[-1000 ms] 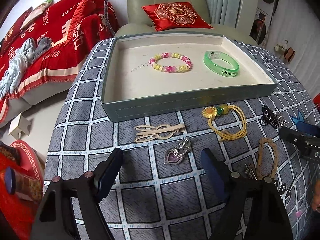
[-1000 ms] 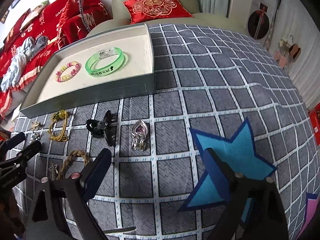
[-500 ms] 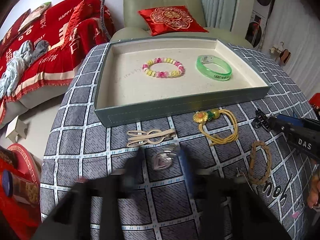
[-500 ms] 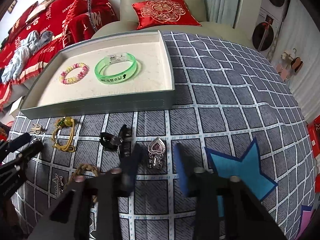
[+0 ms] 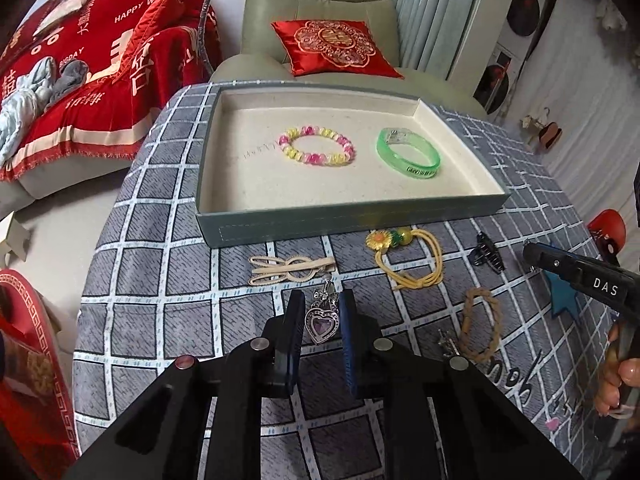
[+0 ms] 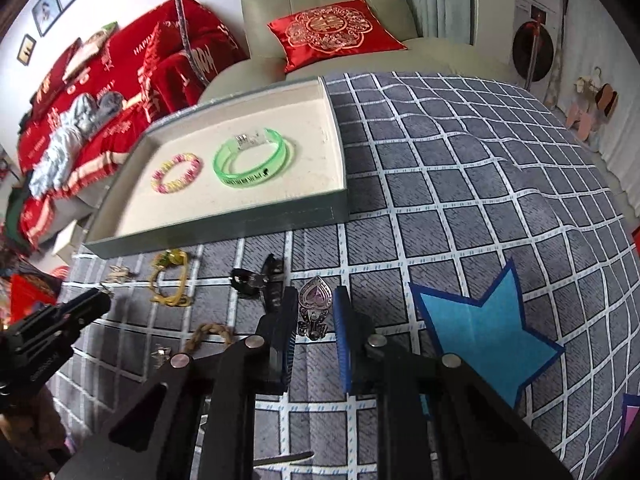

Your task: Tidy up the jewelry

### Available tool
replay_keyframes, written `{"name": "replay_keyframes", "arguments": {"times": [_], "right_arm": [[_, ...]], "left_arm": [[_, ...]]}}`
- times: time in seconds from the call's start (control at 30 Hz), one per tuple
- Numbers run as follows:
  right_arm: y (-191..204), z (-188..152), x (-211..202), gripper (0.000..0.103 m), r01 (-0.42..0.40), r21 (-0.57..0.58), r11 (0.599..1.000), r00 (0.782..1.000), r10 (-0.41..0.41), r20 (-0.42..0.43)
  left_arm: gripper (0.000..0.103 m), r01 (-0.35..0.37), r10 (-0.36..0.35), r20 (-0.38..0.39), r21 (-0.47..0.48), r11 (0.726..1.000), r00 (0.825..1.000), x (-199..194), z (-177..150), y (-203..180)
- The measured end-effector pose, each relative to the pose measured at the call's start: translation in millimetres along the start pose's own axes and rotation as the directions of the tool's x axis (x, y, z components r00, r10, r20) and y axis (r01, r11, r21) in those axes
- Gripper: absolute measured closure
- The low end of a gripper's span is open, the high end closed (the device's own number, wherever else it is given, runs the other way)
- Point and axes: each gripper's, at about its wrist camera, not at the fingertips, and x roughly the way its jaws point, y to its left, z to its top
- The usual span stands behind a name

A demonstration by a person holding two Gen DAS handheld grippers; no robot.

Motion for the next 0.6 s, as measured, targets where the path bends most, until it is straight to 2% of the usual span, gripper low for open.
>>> {"name": "replay_keyframes", "arguments": {"times": [0.37,0.6], "right_arm": [[10,14,-21,0.084,-0.06,0.002,0.998,0.997,0.06,0.038],[22,41,-18,0.084,-0.095,-0.004,0.995,0.994,0.095,0.055]], "left_arm": [[0.069,0.032,-0.033,0.067,0.014,0.999,0.997,-21,24,1],[0.069,0.024,-0.026,0.106,0.02,1.0,0.994,-19,51,5]]}}
